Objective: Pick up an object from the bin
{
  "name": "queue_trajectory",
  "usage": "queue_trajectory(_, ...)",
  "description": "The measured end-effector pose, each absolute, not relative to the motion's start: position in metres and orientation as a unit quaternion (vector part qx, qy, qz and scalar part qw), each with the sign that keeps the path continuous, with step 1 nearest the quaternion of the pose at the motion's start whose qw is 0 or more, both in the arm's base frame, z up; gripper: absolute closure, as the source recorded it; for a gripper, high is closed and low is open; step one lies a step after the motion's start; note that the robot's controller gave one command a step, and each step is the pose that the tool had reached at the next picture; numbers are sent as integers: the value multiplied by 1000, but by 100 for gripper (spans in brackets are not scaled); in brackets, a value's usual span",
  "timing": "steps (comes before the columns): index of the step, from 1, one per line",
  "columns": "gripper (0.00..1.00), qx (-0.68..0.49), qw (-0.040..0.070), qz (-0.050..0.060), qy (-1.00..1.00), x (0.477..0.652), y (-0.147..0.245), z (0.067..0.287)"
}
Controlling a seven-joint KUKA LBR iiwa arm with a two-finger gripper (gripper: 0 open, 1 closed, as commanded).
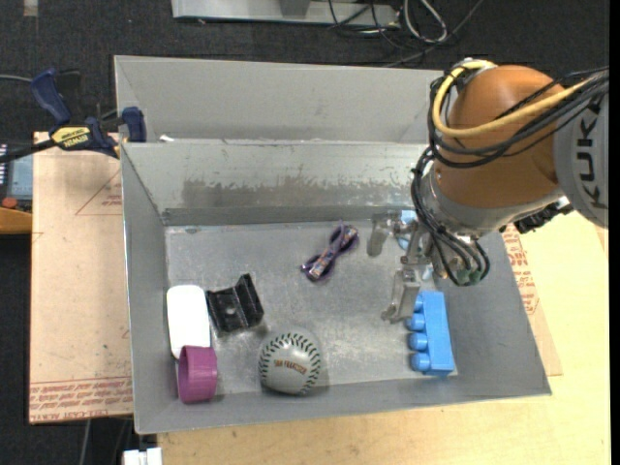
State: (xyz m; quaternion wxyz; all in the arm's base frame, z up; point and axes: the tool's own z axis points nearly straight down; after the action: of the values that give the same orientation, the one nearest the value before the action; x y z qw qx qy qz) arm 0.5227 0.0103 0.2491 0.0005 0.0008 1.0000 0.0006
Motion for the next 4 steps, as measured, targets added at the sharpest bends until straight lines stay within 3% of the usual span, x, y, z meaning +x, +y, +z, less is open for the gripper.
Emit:
queue_trajectory(1, 0, 1, 1, 1, 1000, 523, 10, 249)
queue_trajectory(2, 0, -1, -2, 1, 1000, 477, 46, 199)
queue_trajectory(3, 0, -1, 3, 1, 1000, 504, 52, 197)
queue_trajectory(4, 0, 10, -2, 2, 1000, 492, 29, 178)
